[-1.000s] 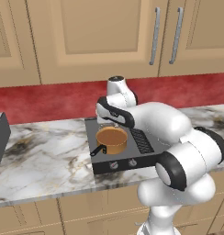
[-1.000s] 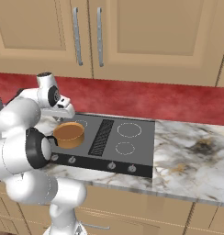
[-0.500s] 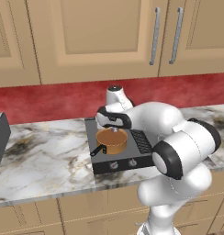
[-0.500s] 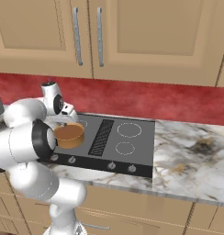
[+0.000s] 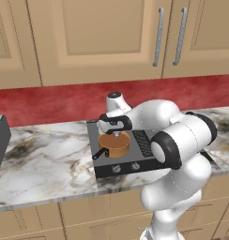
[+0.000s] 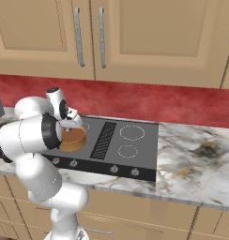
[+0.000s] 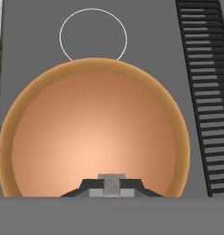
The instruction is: Pick up the sugar cube(s) and place them in the saucepan with hot chocolate.
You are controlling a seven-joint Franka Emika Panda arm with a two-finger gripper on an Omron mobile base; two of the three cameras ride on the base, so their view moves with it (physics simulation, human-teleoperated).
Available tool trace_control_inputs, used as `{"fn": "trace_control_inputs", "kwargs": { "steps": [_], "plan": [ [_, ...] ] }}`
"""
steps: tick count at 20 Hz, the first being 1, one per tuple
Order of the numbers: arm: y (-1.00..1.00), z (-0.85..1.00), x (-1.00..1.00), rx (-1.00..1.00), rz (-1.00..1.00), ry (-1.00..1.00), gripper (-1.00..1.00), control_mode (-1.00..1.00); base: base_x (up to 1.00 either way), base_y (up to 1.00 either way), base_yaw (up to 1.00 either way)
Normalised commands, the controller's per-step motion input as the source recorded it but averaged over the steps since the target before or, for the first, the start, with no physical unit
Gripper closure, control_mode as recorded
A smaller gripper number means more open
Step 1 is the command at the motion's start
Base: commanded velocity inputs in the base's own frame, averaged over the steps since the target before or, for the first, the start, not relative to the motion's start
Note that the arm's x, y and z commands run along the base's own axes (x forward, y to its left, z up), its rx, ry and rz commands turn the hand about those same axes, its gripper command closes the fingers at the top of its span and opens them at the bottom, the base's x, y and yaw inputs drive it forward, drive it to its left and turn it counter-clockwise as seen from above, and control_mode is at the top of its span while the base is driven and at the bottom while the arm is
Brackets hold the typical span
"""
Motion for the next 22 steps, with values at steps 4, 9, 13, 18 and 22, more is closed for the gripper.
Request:
{"fn": "trace_control_inputs", "kwargs": {
  "steps": [4, 9, 13, 18, 22],
  "plan": [
    [0.00, -0.15, 0.26, -0.04, 0.00, 0.00, 1.00, -1.00, 0.00, 0.00, 0.00],
    [-0.01, -0.17, 0.24, -0.01, 0.00, 0.00, 1.00, -1.00, 0.00, 0.00, 0.00],
    [0.00, -0.16, 0.24, 0.00, 0.00, 0.00, 1.00, -1.00, 0.00, 0.00, 0.00],
    [0.00, 0.00, 0.09, 0.00, 0.00, 0.00, -1.00, -1.00, 0.00, 0.00, 0.00],
    [0.00, 0.00, 0.01, 0.00, 0.00, 0.00, -1.00, -1.00, 0.00, 0.00, 0.00]
  ]
}}
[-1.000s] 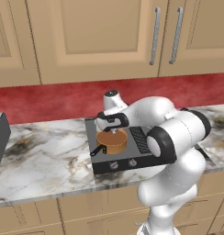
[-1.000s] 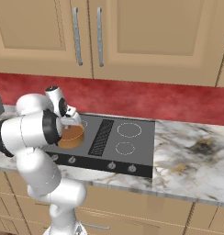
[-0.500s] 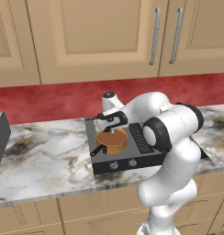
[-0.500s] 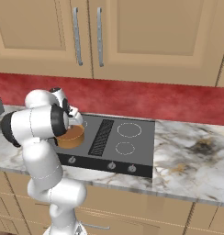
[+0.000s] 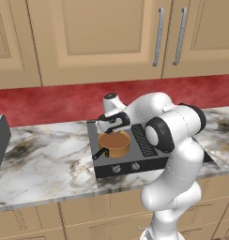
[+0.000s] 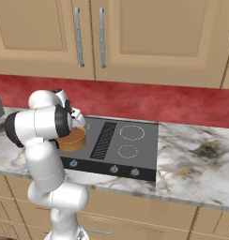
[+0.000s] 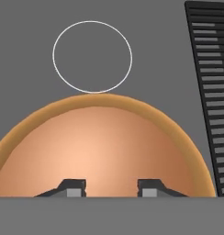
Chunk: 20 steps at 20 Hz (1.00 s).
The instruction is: Pick up the sugar cube(s) and place them in the saucepan with hot chocolate.
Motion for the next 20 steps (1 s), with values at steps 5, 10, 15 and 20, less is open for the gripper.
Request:
{"fn": "trace_control_inputs", "kwargs": {
  "steps": [5, 10, 15, 20],
  "plan": [
    [0.00, 0.00, 0.00, 0.00, 0.00, 0.00, -1.00, -1.00, 0.00, 0.00, 0.00],
    [0.00, 0.00, -0.01, 0.00, 0.00, 0.00, -1.00, -1.00, 0.00, 0.00, 0.00],
    [0.00, 0.04, -0.56, 0.00, -0.01, -0.03, -1.00, -1.00, 0.00, 0.00, 0.00],
    [0.00, 0.29, -1.00, 0.00, -0.01, -0.19, -1.00, -1.00, 0.00, 0.00, 0.00]
  ]
}}
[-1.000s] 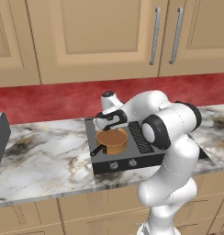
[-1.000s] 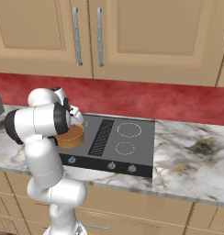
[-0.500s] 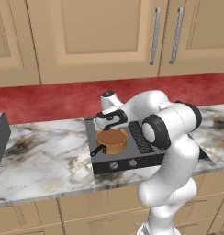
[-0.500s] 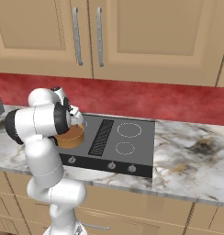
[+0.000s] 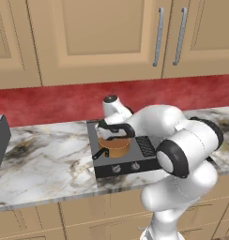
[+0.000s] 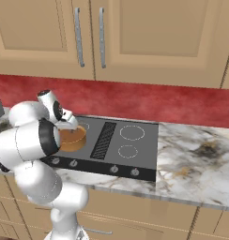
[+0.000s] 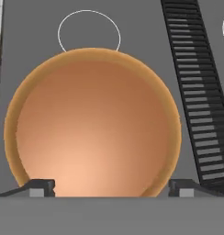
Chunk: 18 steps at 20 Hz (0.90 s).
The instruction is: Pick up the sugar cube(s) and place them in the saucepan with hot chocolate.
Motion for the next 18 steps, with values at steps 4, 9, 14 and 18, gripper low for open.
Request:
{"fn": "trace_control_inputs", "kwargs": {
  "steps": [4, 9, 14, 18],
  "plan": [
    [-0.10, 0.48, -0.97, 0.00, -0.01, -0.14, -1.00, -1.00, 0.00, 0.00, 0.00],
    [-0.45, 0.52, -0.84, 0.00, -0.06, -0.01, -1.00, -1.00, 0.00, 0.00, 0.00],
    [-0.77, 0.53, -0.63, 0.00, -0.08, 0.00, -1.00, -1.00, 0.00, 0.00, 0.00],
    [-0.84, 0.48, -0.33, 0.00, -0.06, 0.02, -1.00, -1.00, 0.00, 0.00, 0.00]
  ]
}}
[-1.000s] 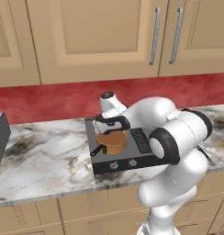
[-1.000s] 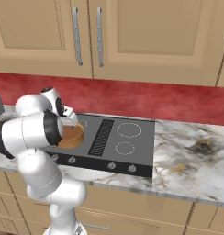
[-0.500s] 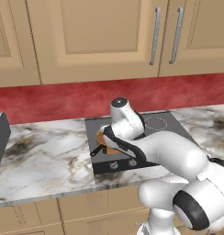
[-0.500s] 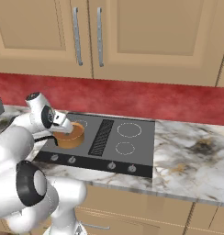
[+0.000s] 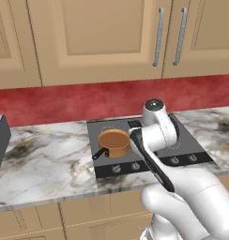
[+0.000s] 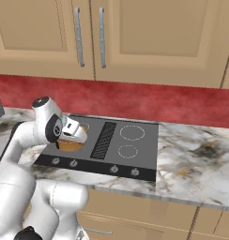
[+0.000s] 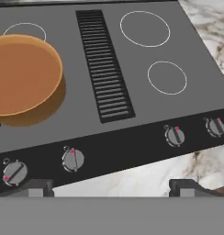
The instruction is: Pick up the sugar cube(s) and place them in the saucepan with hot chocolate.
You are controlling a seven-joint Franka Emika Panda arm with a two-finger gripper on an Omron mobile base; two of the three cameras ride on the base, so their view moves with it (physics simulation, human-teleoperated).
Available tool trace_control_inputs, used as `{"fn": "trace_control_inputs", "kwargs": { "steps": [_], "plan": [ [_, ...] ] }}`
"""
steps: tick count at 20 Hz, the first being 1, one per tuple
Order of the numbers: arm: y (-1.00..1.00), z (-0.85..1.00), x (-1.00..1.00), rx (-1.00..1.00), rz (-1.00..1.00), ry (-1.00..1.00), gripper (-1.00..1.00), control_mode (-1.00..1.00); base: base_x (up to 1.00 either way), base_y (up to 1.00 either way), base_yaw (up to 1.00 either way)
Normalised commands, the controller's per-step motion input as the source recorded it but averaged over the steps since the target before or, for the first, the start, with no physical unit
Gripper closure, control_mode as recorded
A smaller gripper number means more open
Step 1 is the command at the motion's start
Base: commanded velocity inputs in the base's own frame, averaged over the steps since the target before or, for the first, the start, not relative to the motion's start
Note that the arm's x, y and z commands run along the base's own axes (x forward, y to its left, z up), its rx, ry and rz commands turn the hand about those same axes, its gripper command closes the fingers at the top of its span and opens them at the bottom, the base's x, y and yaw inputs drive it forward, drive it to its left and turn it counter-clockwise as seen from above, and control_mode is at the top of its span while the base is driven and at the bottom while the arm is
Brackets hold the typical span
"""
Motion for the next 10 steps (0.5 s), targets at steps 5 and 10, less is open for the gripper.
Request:
{"fn": "trace_control_inputs", "kwargs": {
  "steps": [5, 10],
  "plan": [
    [-0.79, 0.05, -0.12, 0.00, -0.02, 0.09, -1.00, -1.00, 0.00, 0.00, 0.00],
    [-0.35, -0.01, -0.11, 0.00, -0.01, 0.01, -1.00, -1.00, 0.00, 0.00, 0.00]
  ]
}}
